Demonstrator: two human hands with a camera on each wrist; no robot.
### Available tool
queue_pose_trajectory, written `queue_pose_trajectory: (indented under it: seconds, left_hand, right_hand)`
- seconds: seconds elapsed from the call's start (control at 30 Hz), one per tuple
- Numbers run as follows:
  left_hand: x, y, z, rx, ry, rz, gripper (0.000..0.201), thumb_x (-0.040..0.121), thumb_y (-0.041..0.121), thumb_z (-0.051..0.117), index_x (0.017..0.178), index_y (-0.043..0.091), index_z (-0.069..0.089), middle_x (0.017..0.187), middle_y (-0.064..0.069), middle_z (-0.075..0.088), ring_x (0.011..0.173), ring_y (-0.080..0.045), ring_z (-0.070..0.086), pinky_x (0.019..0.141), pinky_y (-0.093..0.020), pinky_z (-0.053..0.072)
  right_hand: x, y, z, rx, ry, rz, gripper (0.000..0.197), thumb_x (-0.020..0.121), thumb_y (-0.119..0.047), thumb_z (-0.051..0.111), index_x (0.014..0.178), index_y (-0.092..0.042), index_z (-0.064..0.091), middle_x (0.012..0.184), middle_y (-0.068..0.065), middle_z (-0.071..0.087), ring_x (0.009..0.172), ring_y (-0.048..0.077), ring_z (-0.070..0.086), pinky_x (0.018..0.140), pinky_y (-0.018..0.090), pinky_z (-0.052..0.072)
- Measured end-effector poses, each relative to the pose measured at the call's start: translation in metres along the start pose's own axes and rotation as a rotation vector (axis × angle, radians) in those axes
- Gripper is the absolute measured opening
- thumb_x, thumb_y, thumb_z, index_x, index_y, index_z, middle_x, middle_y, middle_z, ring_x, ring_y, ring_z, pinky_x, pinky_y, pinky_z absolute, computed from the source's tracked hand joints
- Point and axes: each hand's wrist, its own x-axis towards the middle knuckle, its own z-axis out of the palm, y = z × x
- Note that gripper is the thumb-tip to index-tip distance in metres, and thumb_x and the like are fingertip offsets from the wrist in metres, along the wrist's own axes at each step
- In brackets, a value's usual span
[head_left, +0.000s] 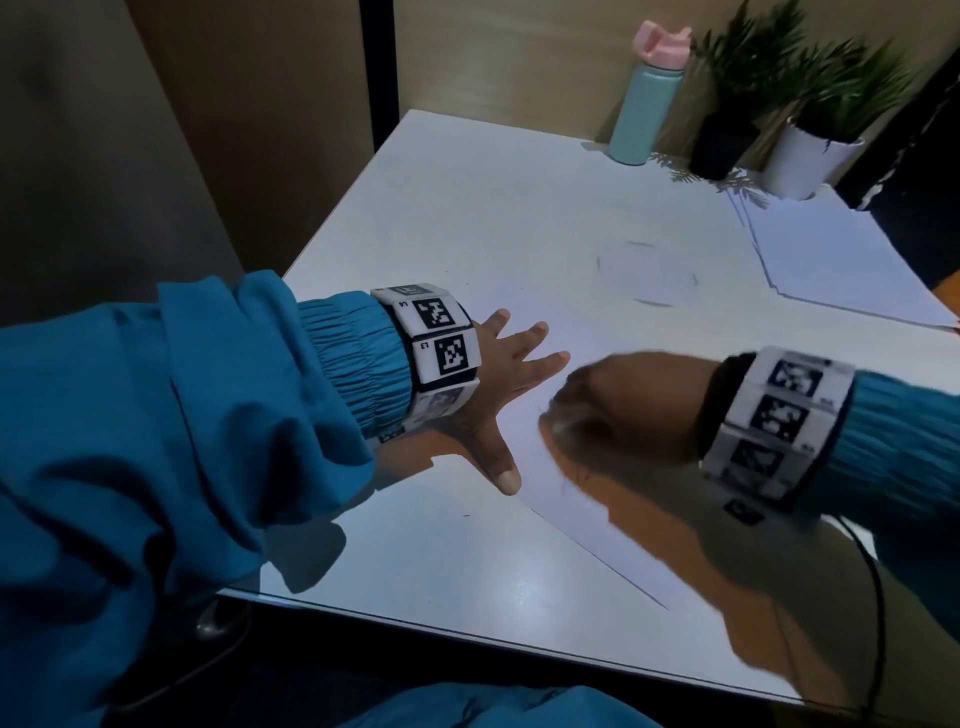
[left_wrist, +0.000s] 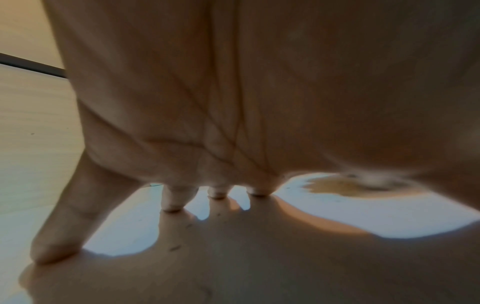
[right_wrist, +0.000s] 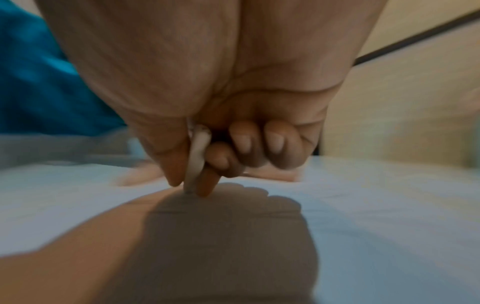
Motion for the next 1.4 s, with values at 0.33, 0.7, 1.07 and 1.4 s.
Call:
queue_pose_trajectory:
  seconds: [0.33, 0.7, 1.07, 1.4]
  left_hand:
    - [0.001, -0.001, 0.001, -0.016, -0.006, 0.002, 0.151, 0.032, 0.099, 0.048, 0.148, 0.039, -0.028, 0.161, 0.002, -0.028, 0.147, -0.039, -0.019, 0.112, -0.067, 0.008]
    - [0.004, -0.004, 0.004, -0.006, 0.017, 0.014, 0.153, 0.028, 0.102, 0.041, 0.148, 0.039, -0.027, 0.161, 0.002, -0.027, 0.147, -0.04, -0.017, 0.111, -0.067, 0.009]
    - [0.006, -0.004, 0.005, -0.025, 0.008, 0.011, 0.151, 0.028, 0.104, 0.041, 0.146, 0.043, -0.029, 0.16, 0.005, -0.029, 0.148, -0.037, -0.019, 0.111, -0.069, 0.004]
    - [0.002, -0.009, -0.002, 0.043, 0.085, -0.052, 0.143, 0.049, 0.099, 0.048, 0.155, 0.028, -0.014, 0.164, 0.0, -0.016, 0.151, -0.03, -0.007, 0.117, -0.055, 0.001]
  right_hand:
    - [0.015, 0.015, -0.006, 0.007, -0.073, 0.105, 0.029, 0.094, -0.04, 0.04, 0.089, -0.019, 0.06, 0.097, -0.004, 0.067, 0.094, 0.019, 0.064, 0.086, 0.032, 0.049]
    - [0.019, 0.011, -0.008, -0.123, -0.084, 0.208, 0.029, 0.095, -0.031, 0.039, 0.099, -0.017, 0.065, 0.098, 0.002, 0.068, 0.092, 0.025, 0.065, 0.088, 0.04, 0.052]
    - [0.021, 0.052, -0.003, -0.023, -0.057, 0.3, 0.019, 0.097, -0.028, 0.041, 0.091, -0.017, 0.054, 0.1, 0.002, 0.061, 0.097, 0.025, 0.06, 0.087, 0.038, 0.049]
    - [0.011, 0.059, 0.012, 0.009, 0.128, 0.379, 0.021, 0.094, -0.036, 0.042, 0.076, -0.026, 0.044, 0.085, -0.005, 0.058, 0.083, 0.023, 0.059, 0.074, 0.035, 0.05]
